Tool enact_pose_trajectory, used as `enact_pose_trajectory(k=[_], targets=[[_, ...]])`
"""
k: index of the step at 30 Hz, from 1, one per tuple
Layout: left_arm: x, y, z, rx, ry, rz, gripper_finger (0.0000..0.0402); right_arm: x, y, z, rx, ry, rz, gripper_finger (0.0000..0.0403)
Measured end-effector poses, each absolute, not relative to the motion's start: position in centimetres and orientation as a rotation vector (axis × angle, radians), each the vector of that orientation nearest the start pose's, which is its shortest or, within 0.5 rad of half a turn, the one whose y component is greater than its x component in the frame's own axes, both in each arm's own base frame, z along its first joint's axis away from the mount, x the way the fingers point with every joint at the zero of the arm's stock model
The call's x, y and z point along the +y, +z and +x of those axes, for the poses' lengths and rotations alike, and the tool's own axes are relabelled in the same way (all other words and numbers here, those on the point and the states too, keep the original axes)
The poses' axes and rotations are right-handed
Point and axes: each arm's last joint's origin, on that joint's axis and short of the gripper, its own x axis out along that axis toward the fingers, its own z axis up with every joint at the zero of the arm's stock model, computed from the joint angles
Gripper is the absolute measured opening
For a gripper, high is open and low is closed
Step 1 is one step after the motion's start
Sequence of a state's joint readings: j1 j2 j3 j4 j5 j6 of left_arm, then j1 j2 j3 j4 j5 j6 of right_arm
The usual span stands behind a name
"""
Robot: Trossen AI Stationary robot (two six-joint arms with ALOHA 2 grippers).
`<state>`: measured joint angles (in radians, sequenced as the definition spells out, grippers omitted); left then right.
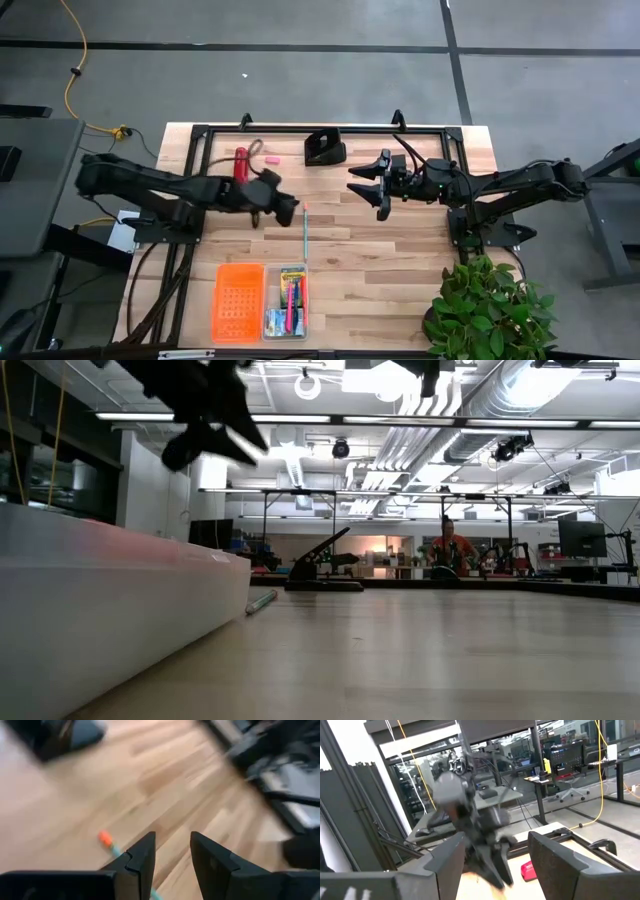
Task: Pack school essentials
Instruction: Put the light blue pencil into the supply box
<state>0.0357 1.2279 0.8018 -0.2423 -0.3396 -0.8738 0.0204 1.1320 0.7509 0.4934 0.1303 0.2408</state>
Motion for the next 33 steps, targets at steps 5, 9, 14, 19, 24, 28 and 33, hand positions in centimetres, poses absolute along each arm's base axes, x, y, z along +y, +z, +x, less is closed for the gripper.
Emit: enact_pose_trajectory(k=[5,9,14,19,24,28,33], targets=[[1.5,20.0,27.6,0.65,0.672,-0.857,0.0113,0.1,31.8,25.3,-0.122,-0.096,0.261,0.021],[1.1,17.0,29.0,0.723,0.692,-0.902,0.0113,0.1,31.8,25.3,-0.122,-0.096,0.261,0.021],[1.0,15.0,30.2,0.745,0.676,-0.966,0.0113,0.1,31.8,25.3,-0.122,-0.096,0.261,0.021],[1.0,14.8,31.0,0.751,0.665,-0.988,0.0113,0.1,31.7,25.3,-0.122,-0.097,0.261,0.021],[1.0,15.5,32.2,0.817,0.67,-0.928,0.0113,0.1,31.7,25.4,-0.114,-0.099,0.26,0.021],[1.1,15.7,33.2,0.922,0.721,-0.873,0.0113,0.1,31.6,25.4,-0.107,-0.1,0.256,0.021],[1.2,16.2,33.8,0.966,0.787,-0.86,0.0113,0.1,31.4,25.4,-0.09,-0.102,0.259,0.021]])
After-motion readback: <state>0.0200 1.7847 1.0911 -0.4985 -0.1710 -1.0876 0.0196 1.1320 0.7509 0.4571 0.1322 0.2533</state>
